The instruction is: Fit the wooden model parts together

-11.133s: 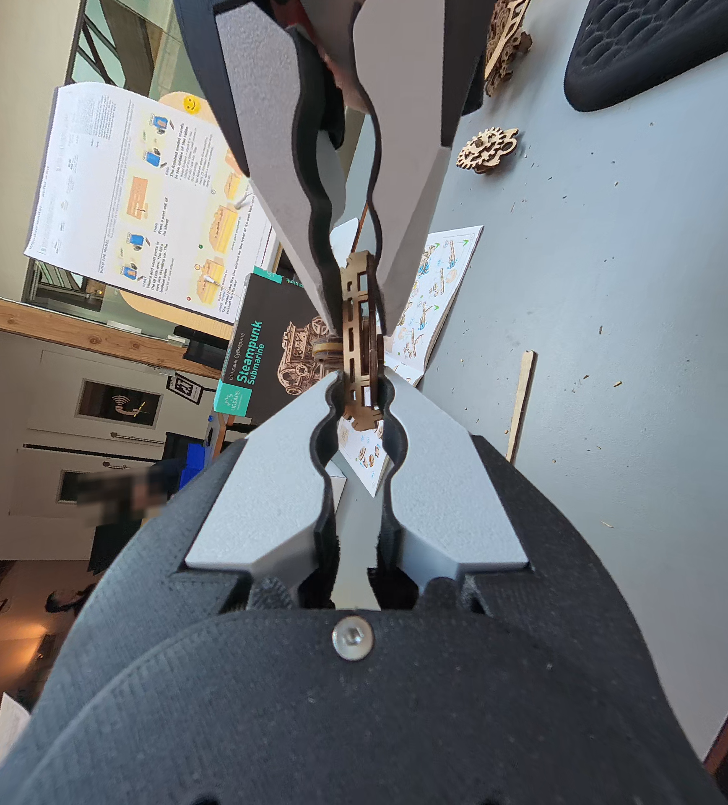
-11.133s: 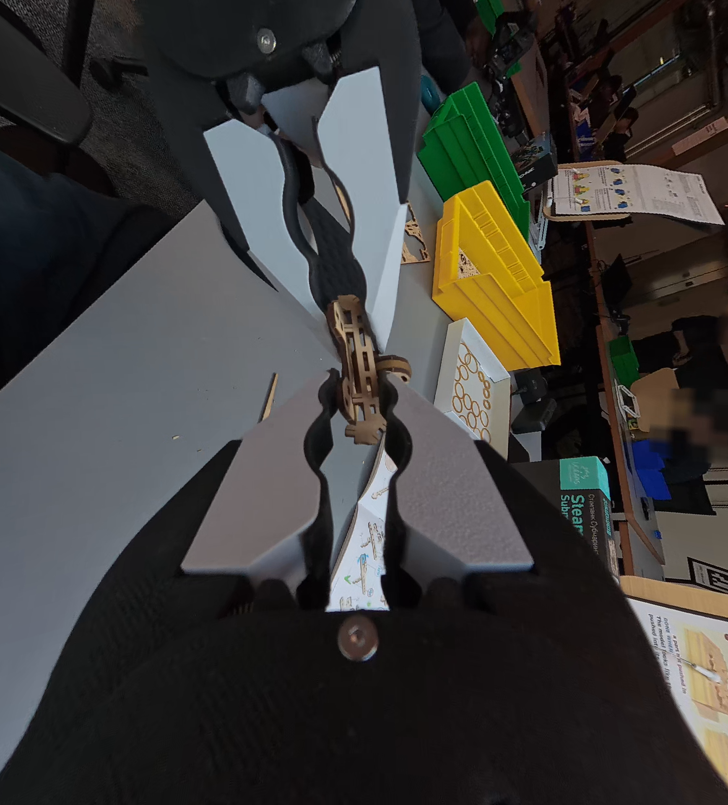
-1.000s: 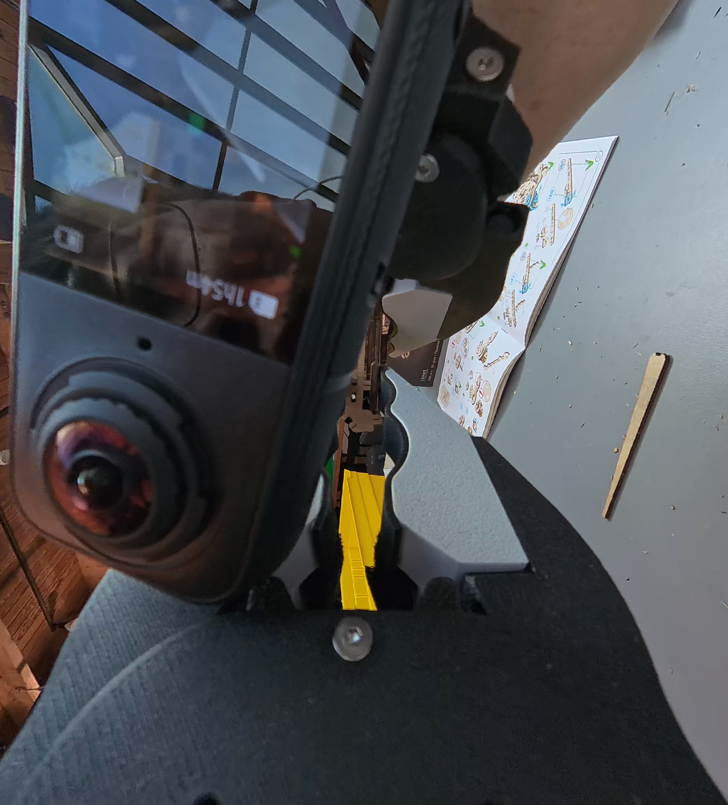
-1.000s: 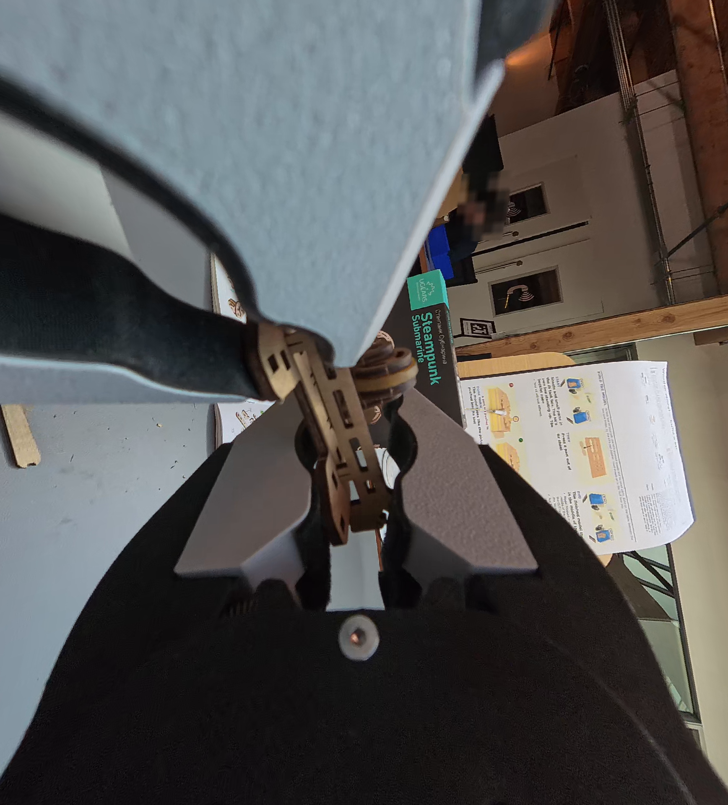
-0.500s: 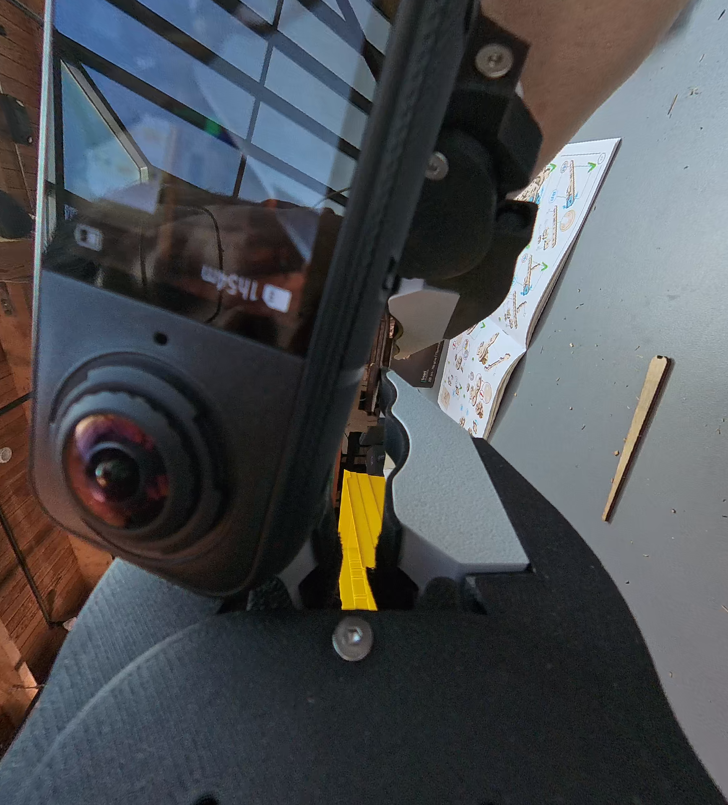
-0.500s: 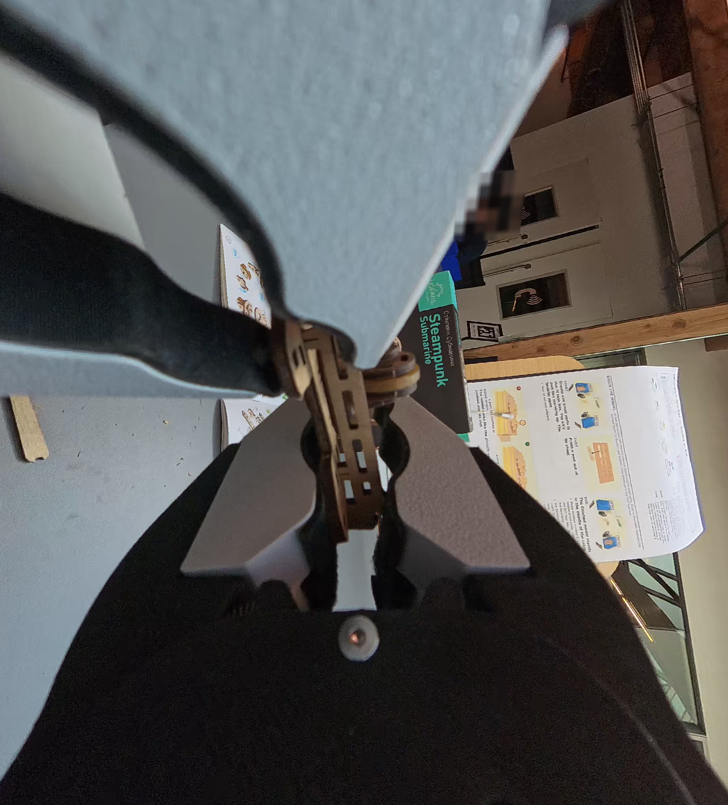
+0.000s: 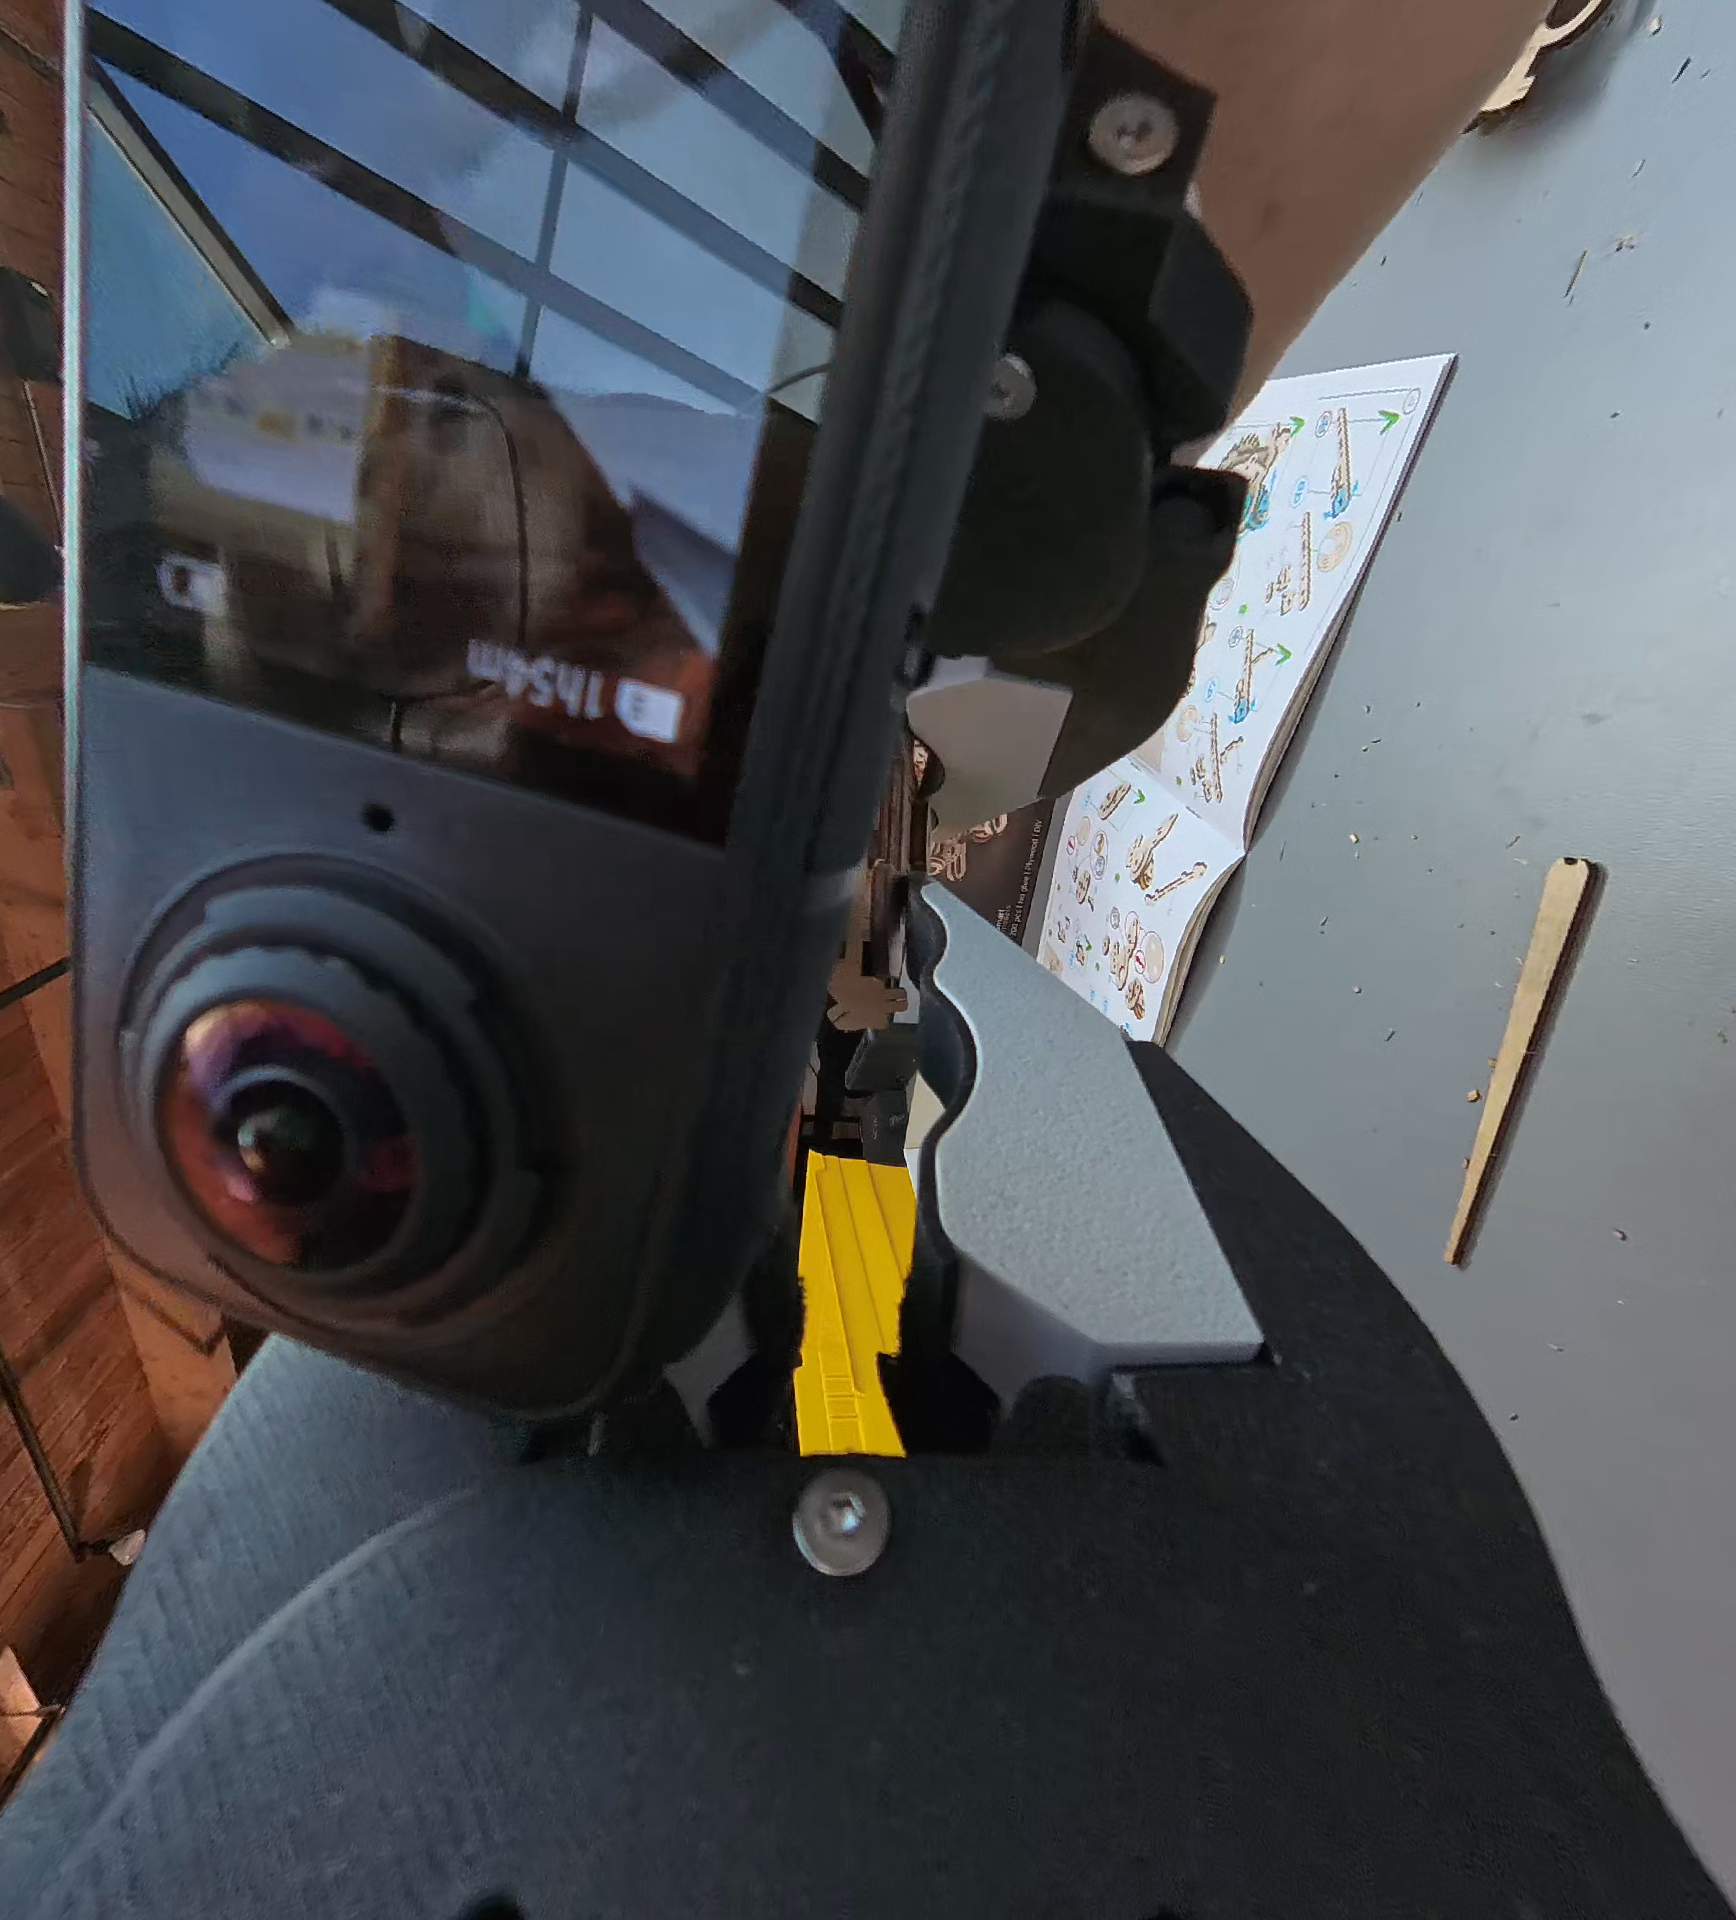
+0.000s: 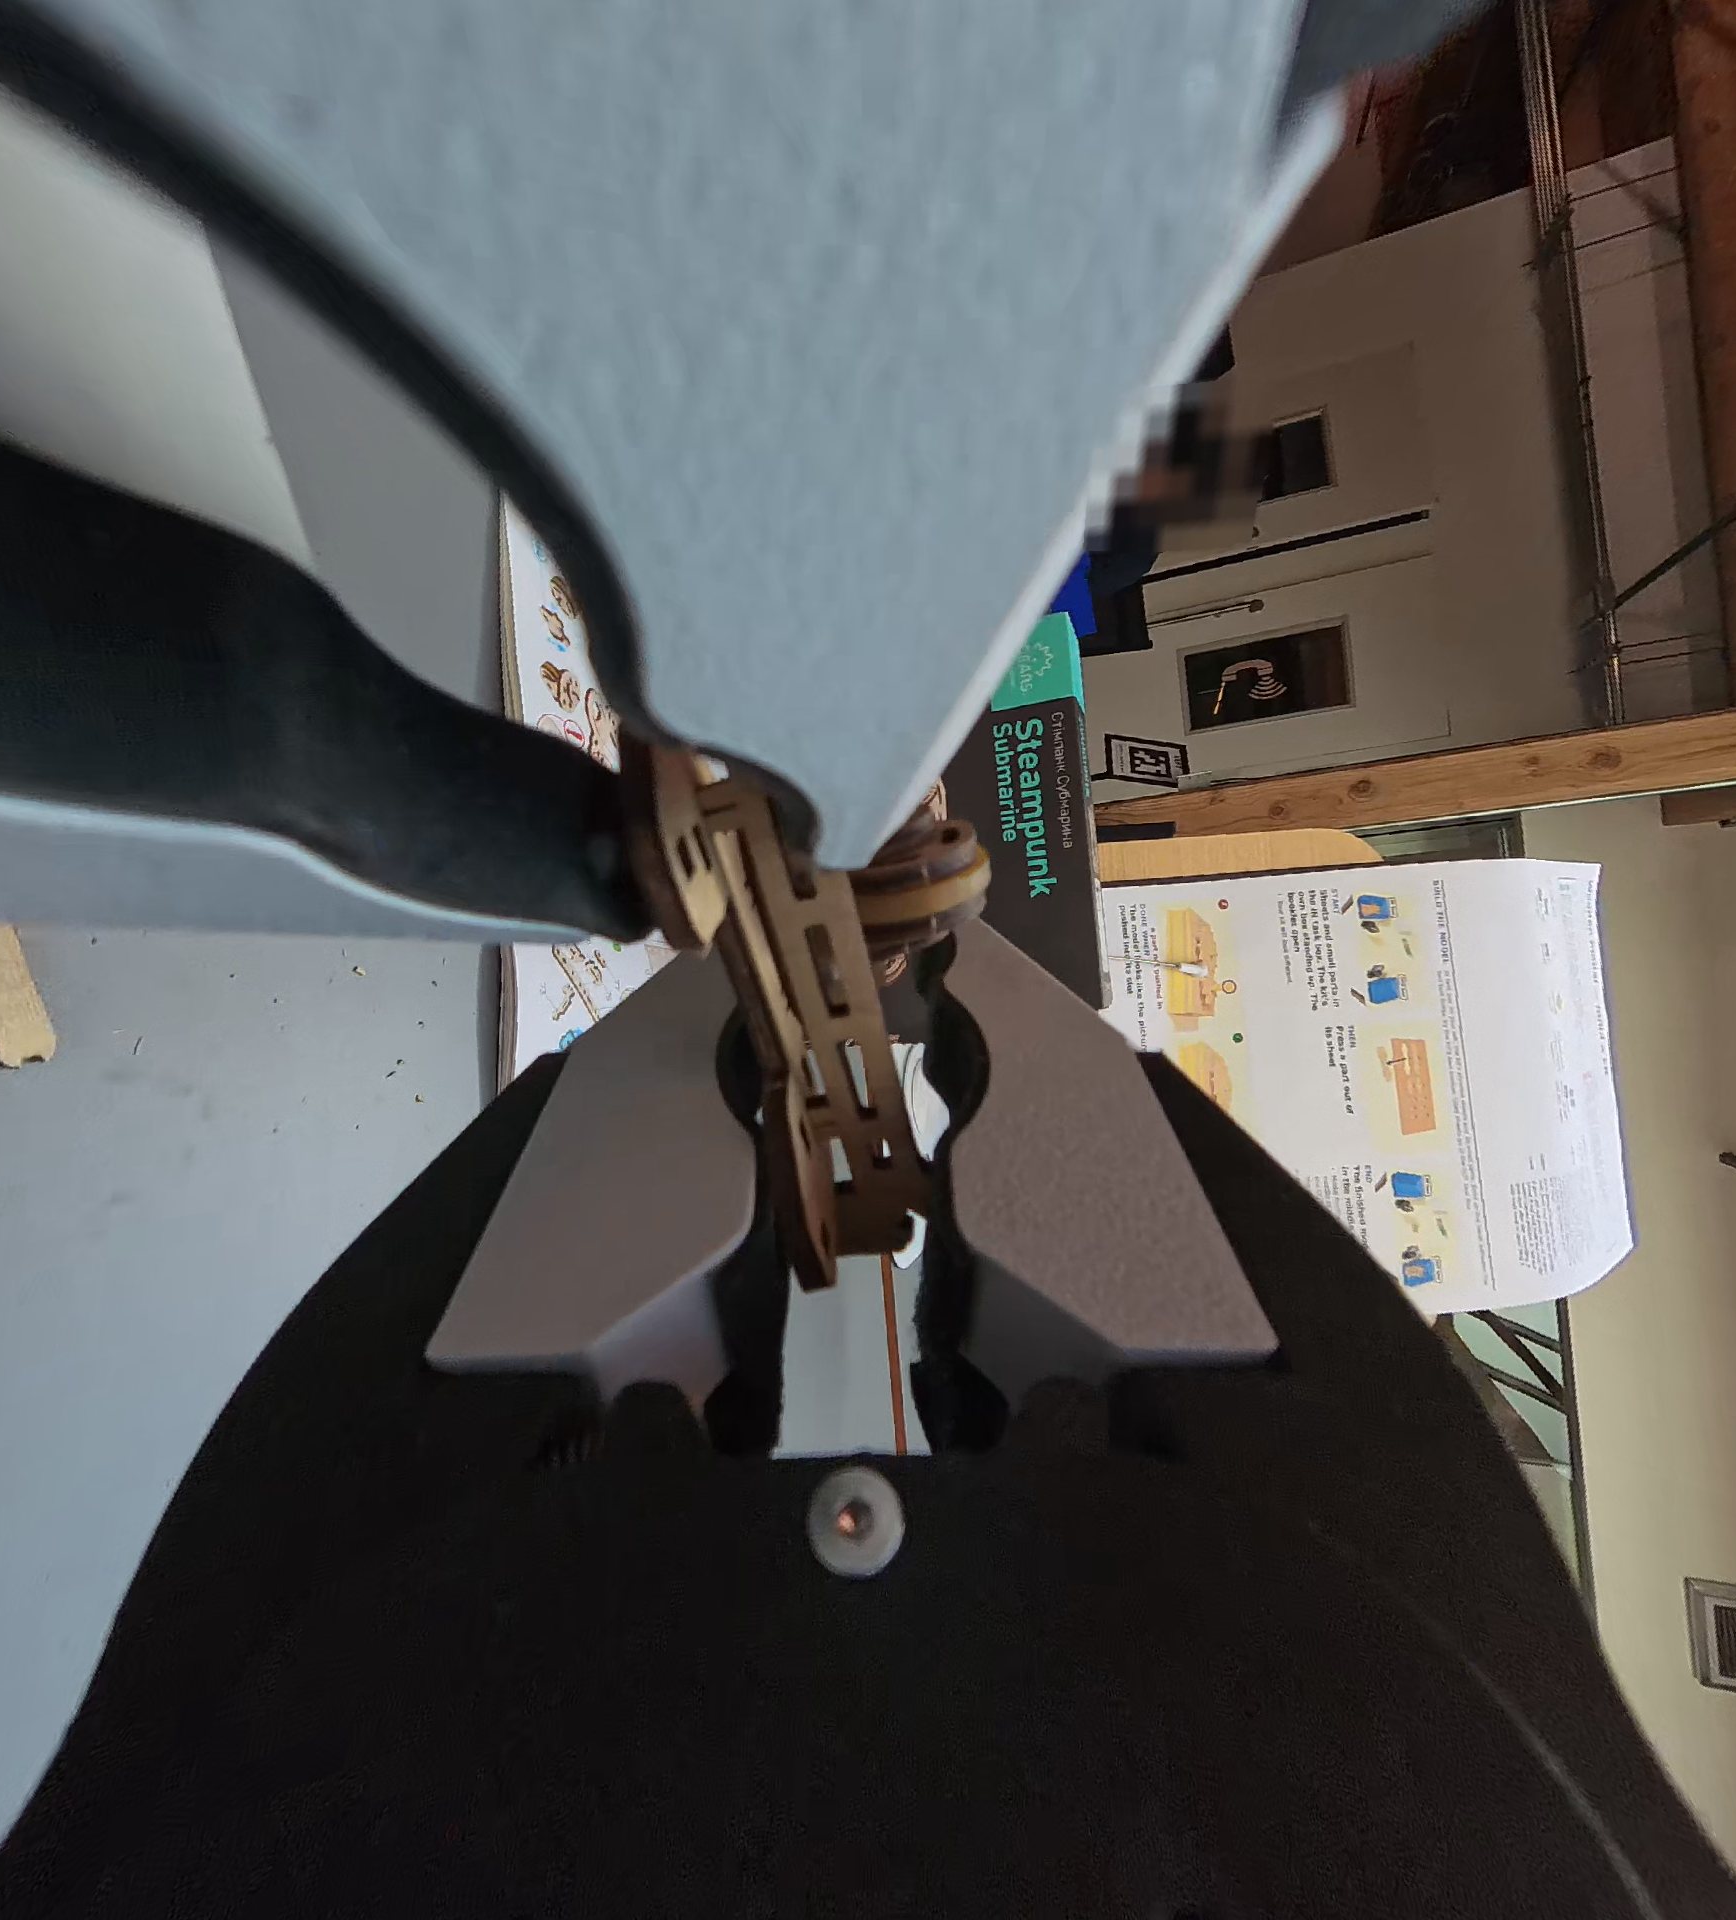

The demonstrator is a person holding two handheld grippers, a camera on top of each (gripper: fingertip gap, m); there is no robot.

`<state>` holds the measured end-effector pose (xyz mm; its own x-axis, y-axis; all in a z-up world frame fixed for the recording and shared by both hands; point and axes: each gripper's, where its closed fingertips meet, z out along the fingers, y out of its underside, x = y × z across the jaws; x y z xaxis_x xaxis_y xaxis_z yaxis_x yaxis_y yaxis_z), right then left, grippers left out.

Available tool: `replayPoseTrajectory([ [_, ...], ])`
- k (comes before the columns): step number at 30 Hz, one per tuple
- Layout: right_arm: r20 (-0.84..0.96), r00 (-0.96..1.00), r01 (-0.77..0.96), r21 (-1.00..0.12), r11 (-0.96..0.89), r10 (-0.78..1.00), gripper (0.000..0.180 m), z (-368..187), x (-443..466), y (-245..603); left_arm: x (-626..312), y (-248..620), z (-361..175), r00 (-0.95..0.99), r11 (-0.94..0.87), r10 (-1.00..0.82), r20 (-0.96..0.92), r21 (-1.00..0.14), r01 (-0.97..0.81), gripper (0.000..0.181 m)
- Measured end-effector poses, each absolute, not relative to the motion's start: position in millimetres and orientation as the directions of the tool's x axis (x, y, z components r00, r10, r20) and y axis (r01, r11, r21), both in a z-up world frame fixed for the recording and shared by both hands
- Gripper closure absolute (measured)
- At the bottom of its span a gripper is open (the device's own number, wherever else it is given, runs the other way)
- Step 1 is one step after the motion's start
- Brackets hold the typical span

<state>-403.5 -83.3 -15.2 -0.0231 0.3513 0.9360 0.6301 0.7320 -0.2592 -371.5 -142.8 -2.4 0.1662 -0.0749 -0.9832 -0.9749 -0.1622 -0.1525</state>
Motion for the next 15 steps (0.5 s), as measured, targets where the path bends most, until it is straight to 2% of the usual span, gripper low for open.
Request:
replayPoseTrajectory([
  [8,0.929,-0.021,0.617,-0.28,0.735,0.37,0.166,-13.1,-402.8,-85.8,-367.1,-152.6,9.8,0.268,-0.062,-0.103,-0.958,-0.263,-0.963,0.163],
  [15,0.929,-0.029,0.616,-0.275,0.738,0.37,0.169,-13.0,-401.8,-83.6,-375.6,-157.7,12.4,0.286,-0.052,-0.103,-0.953,-0.282,-0.958,0.158],
])
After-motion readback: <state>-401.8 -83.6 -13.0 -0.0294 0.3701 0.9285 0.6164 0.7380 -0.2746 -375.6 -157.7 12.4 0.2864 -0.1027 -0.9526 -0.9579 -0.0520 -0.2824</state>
